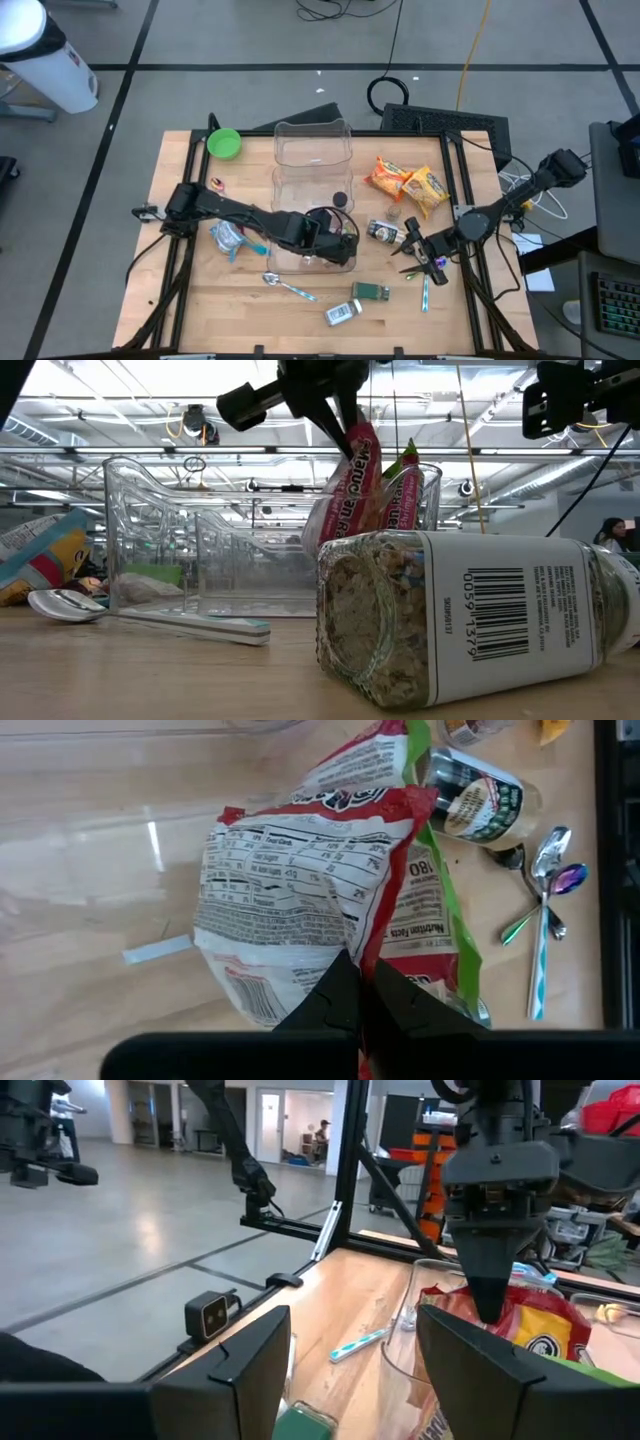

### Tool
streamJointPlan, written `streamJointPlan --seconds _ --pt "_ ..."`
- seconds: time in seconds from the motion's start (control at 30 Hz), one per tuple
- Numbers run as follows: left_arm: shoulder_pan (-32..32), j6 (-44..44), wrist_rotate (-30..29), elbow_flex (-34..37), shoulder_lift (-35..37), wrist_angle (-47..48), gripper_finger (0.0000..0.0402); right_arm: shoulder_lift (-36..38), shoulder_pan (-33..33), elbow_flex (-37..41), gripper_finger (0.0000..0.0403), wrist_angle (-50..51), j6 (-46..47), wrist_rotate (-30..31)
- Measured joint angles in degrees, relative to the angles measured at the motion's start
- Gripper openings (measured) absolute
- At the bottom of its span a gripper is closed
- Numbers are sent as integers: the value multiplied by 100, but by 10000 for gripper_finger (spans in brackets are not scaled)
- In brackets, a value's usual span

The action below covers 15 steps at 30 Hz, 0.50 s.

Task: Pick & Place Food Item
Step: Put the red noodle pack into the bottom transparent bin

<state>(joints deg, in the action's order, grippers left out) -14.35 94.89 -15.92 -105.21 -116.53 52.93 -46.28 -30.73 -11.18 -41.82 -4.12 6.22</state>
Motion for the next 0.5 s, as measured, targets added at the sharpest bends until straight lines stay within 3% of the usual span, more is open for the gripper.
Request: streamJointPlan --seconds 0.5 --pt "101 -250 -22 0 0 41 23 0 -3 0 210 1 -104 19"
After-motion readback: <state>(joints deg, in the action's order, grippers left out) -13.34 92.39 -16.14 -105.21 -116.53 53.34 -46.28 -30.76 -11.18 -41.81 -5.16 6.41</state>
